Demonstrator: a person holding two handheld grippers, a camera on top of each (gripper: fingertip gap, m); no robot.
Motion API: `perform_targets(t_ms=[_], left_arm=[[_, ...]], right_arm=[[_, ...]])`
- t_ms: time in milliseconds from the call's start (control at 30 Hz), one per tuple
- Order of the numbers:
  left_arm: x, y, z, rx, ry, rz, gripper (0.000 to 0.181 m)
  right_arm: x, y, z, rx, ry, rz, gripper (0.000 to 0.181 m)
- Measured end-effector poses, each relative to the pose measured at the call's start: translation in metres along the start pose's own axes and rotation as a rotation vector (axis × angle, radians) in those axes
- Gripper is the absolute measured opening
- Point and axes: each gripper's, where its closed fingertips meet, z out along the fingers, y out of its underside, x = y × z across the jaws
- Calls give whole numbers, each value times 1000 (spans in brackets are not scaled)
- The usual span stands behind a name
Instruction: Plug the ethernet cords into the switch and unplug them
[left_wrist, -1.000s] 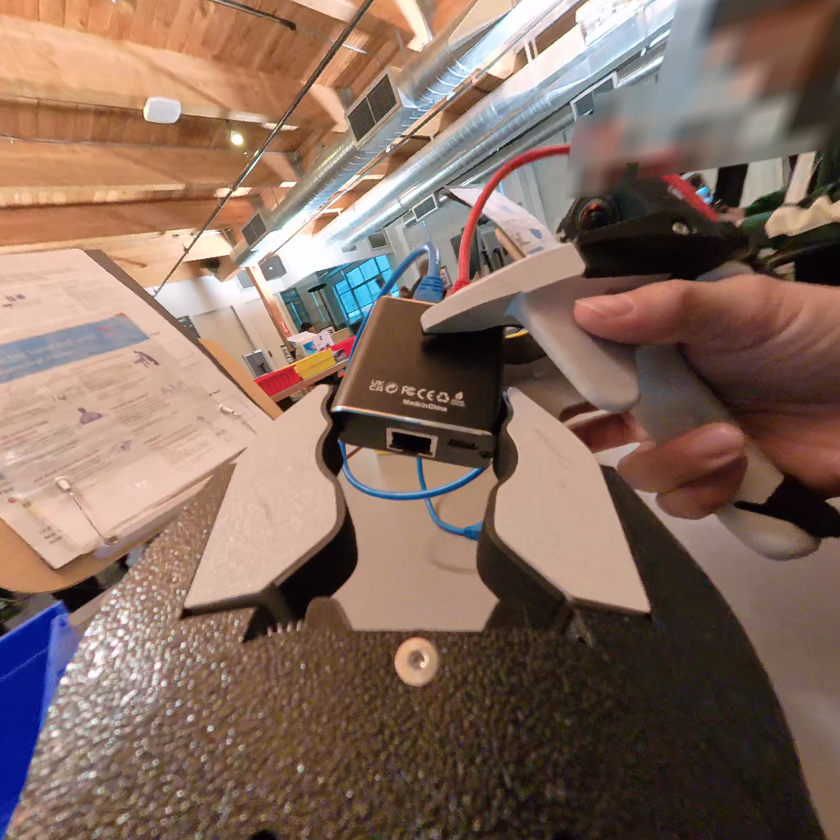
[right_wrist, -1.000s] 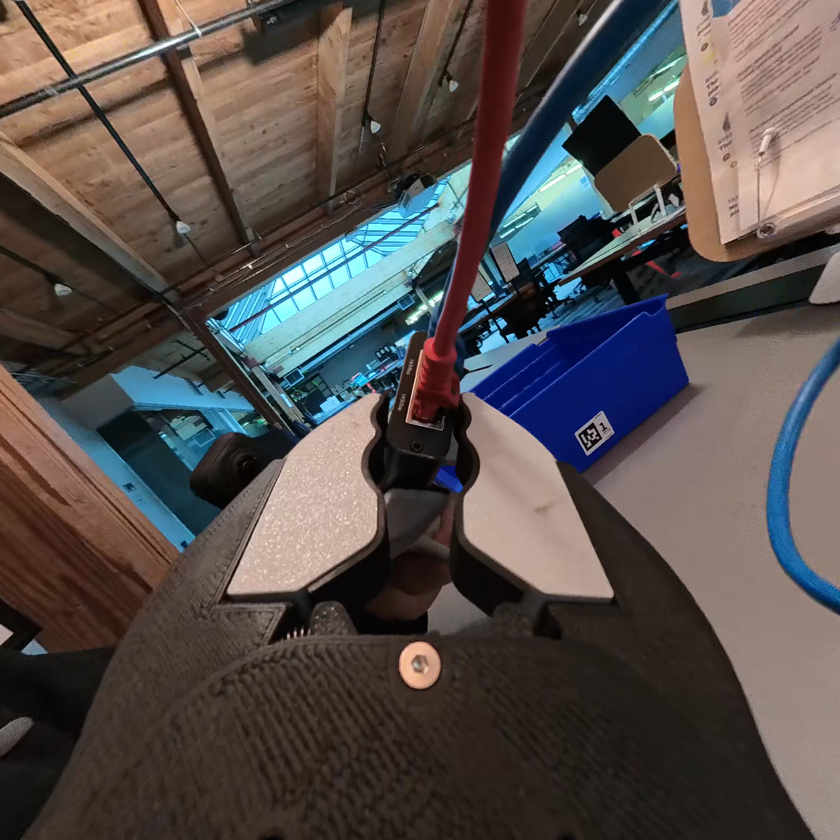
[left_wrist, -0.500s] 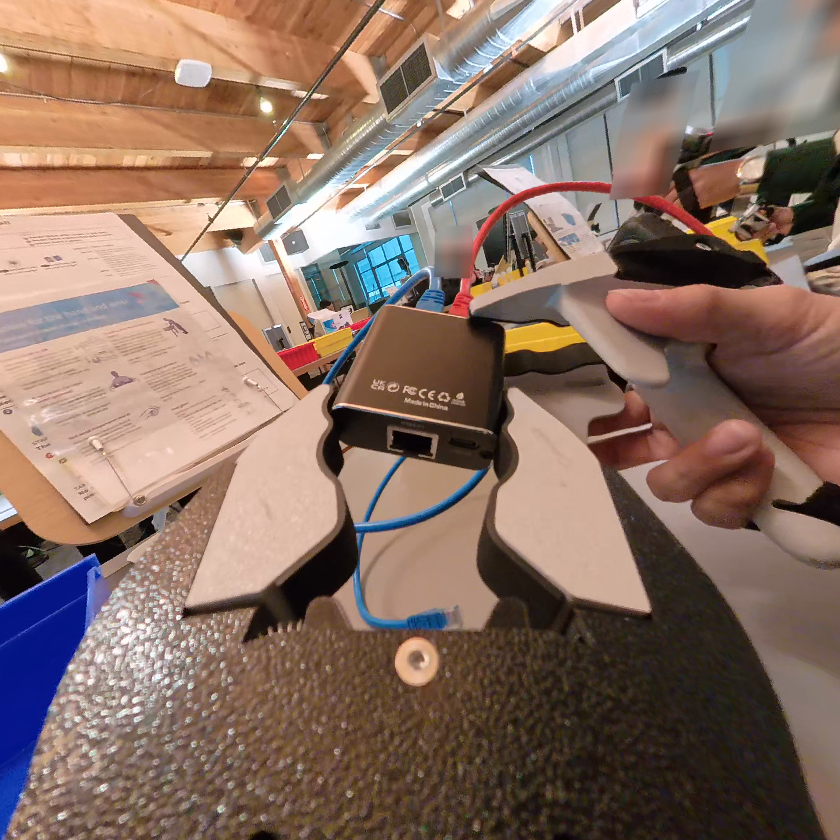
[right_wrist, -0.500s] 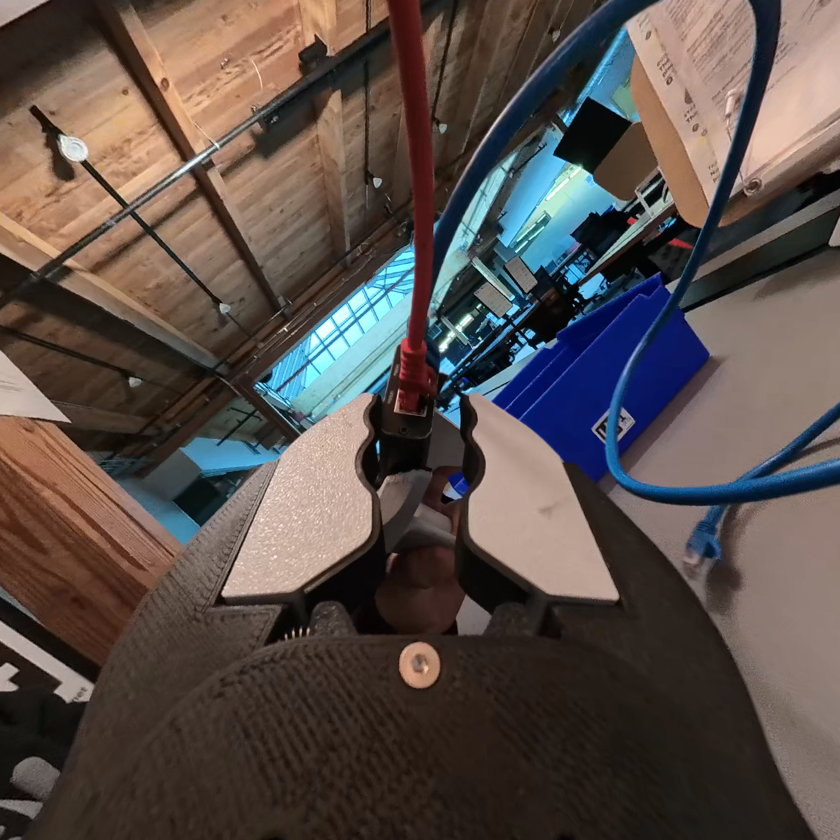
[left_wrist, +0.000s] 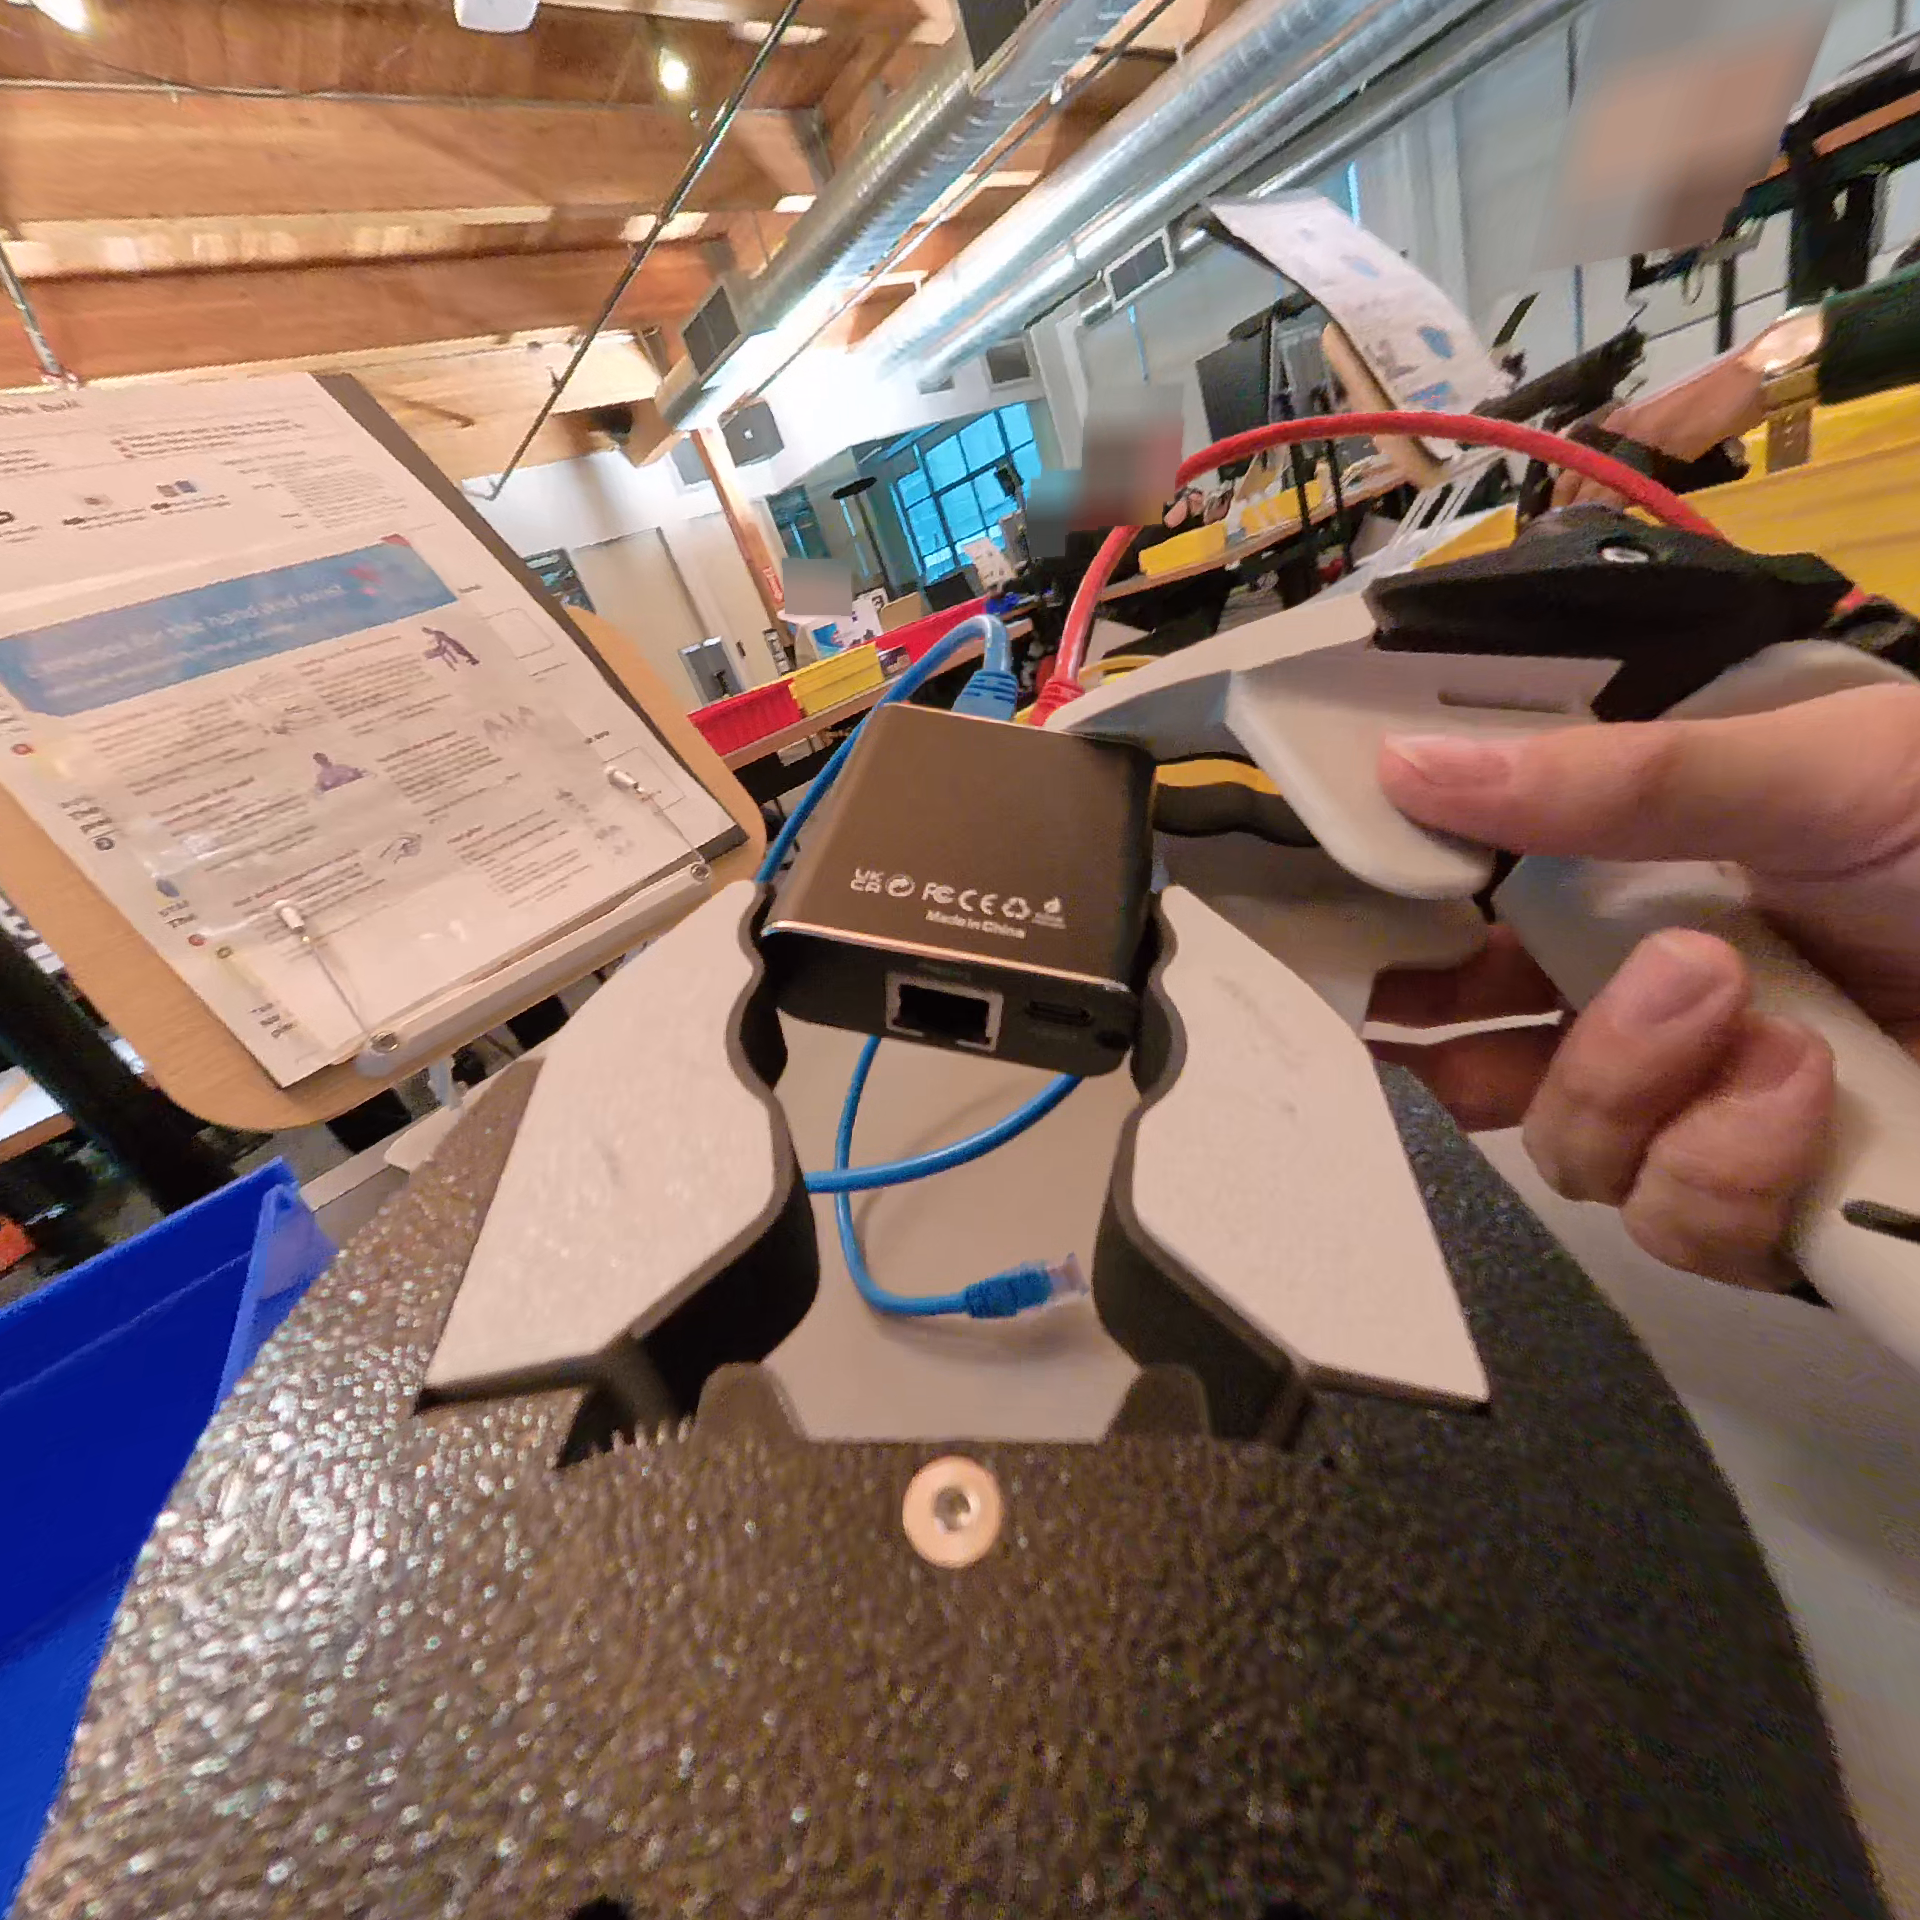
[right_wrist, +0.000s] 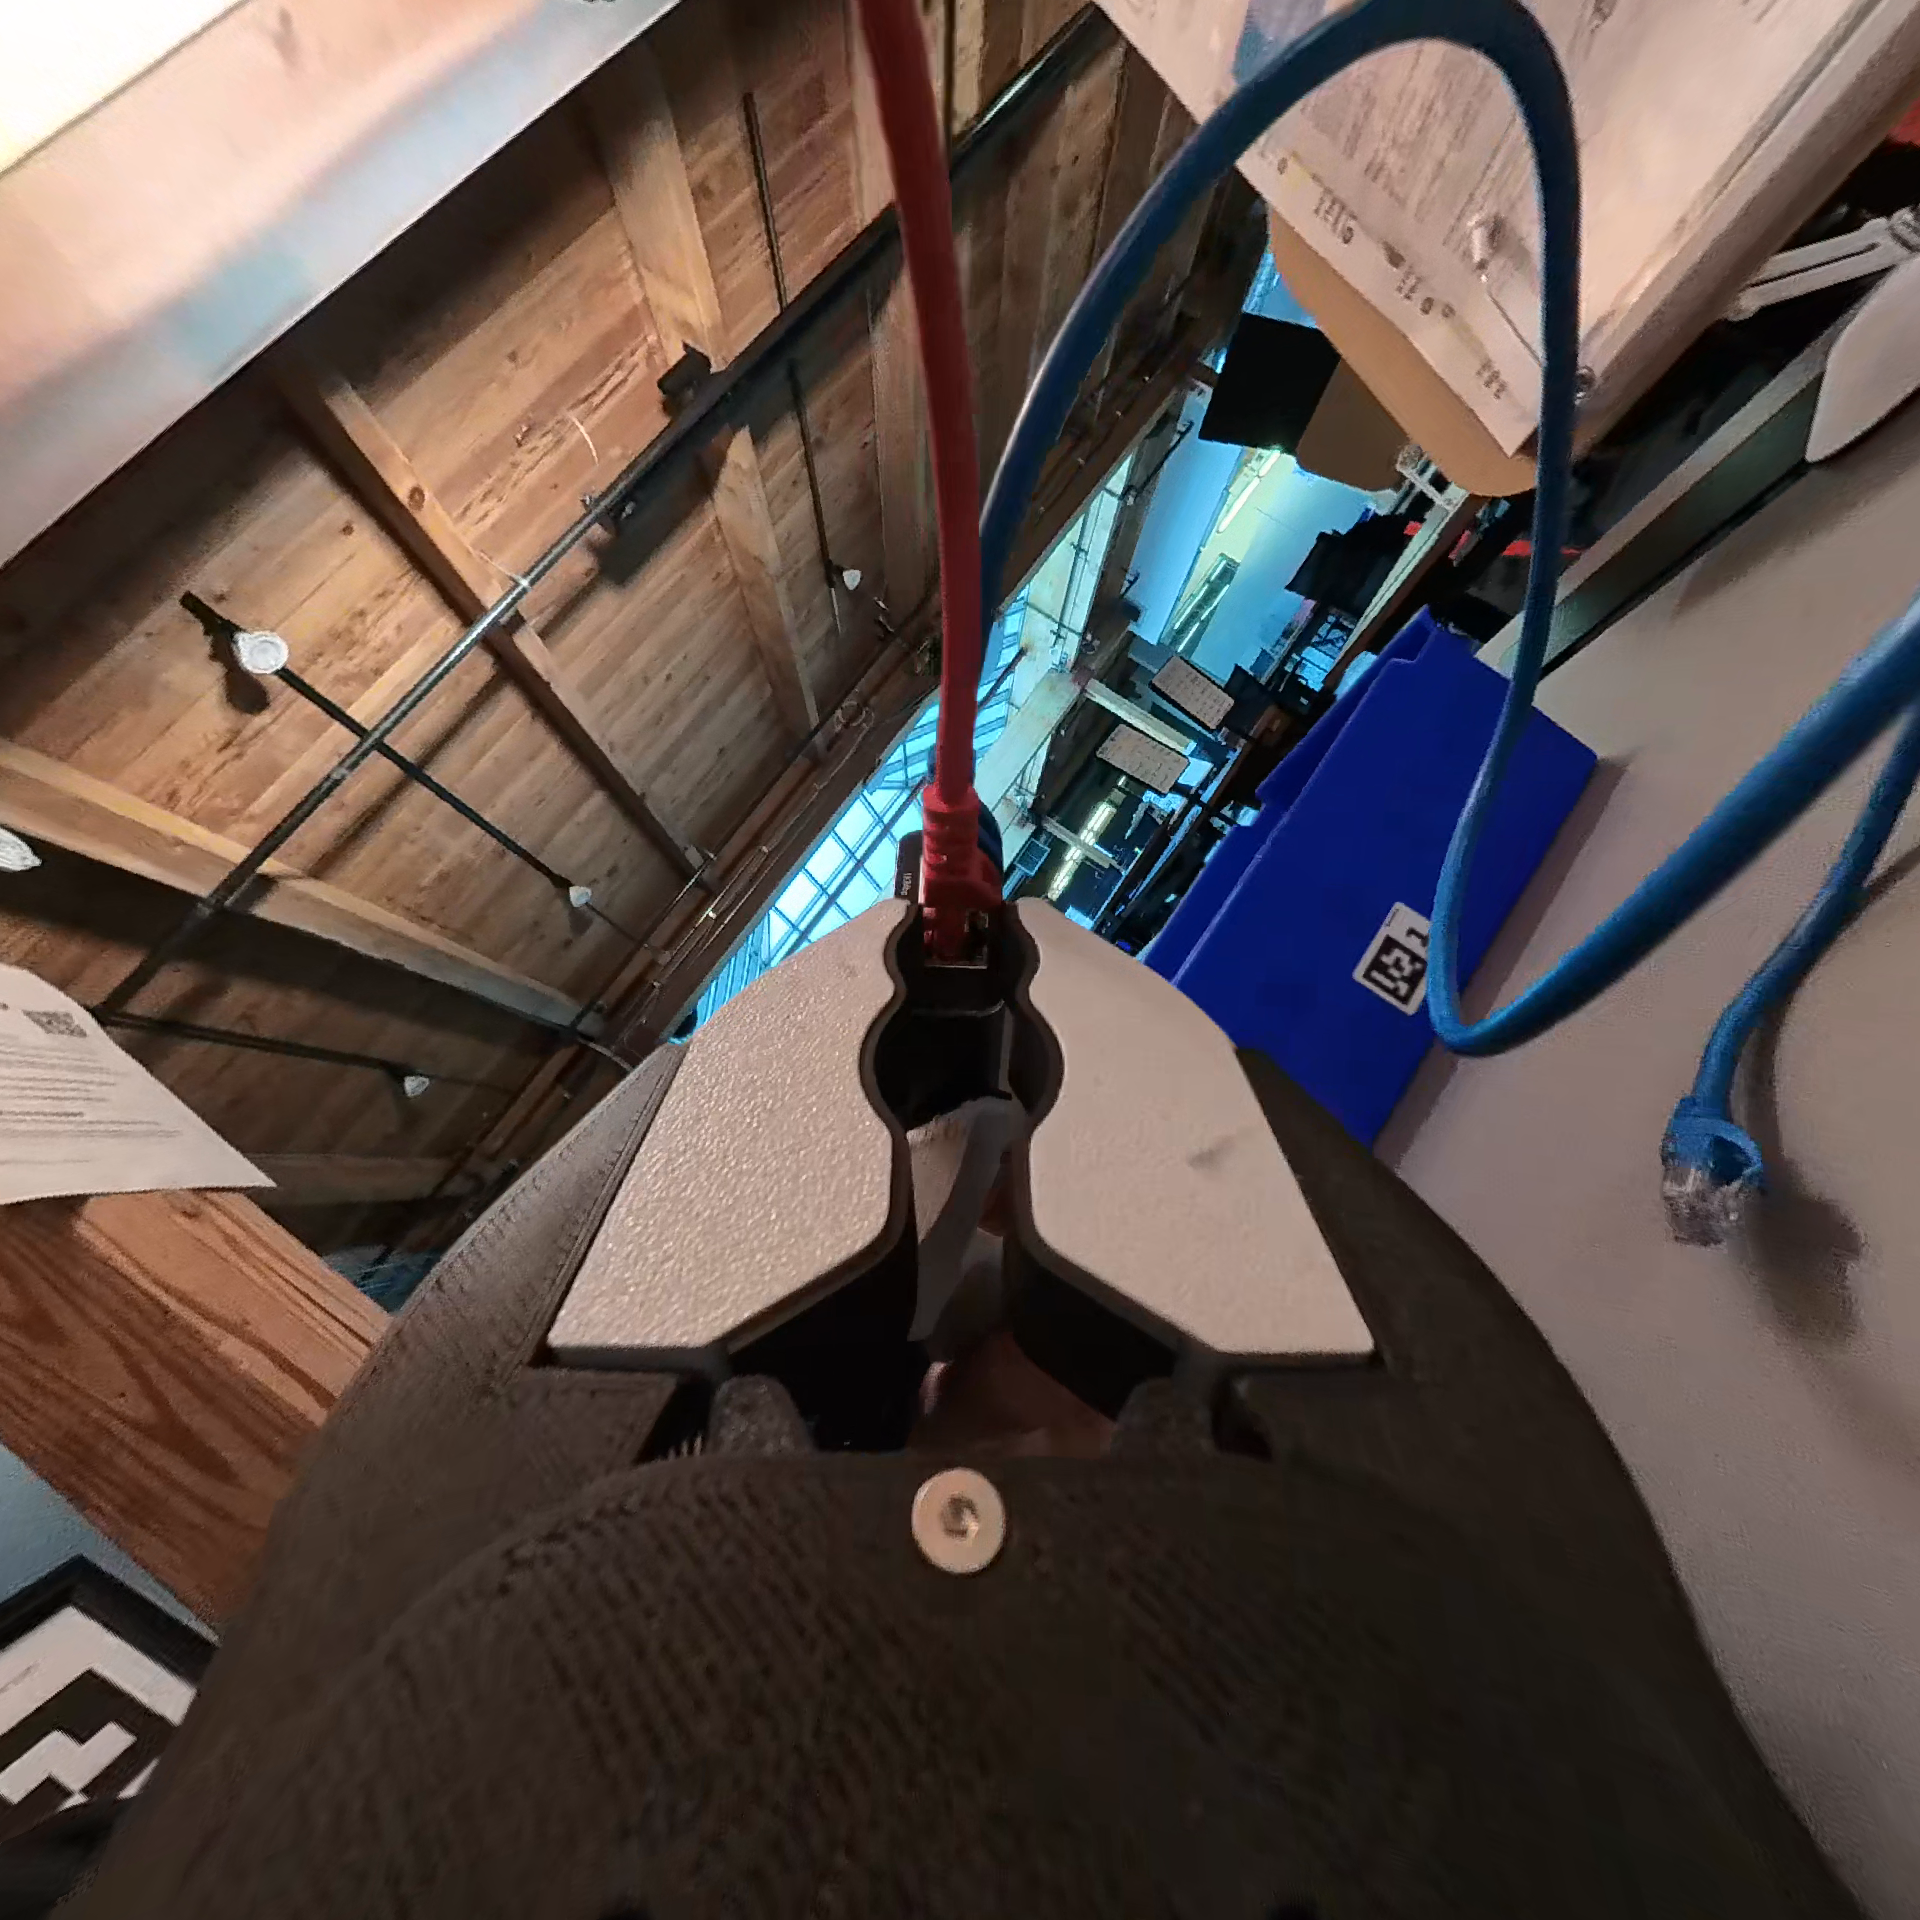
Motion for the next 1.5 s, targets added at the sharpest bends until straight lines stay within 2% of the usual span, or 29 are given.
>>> perform_targets(t_ms=[233,433,667,767,1000,1033,1200,1300,1400,1500], left_arm=[[3,11,3,-37,-38,23,65],[5,10,3,-38,-49,28,65],[4,26,6,-77,-101,43,65],[3,27,7,-74,-103,79,65],[-1,6,3,10,-132,313,65],[-1,2,2,28,-121,306,65],[0,-2,4,44,-108,228,65],[0,-1,5,10,-157,370,65],[1,-2,7,18,-146,318,65],[5,3,10,29,-93,97,65]], right_arm=[[13,0,-3,27,-29,98,13],[12,0,-4,18,-54,78,13],[24,3,-4,-44,-58,-19,12],[28,3,-4,-38,-91,27,12],[10,2,-2,-39,-213,104,12],[7,1,-2,-23,-212,164,11],[0,-1,-2,-23,-205,62,12],[1,-2,-3,-31,-217,103,12],[0,-5,-4,-27,-222,93,11],[3,-7,-5,-14,-200,58,12]])
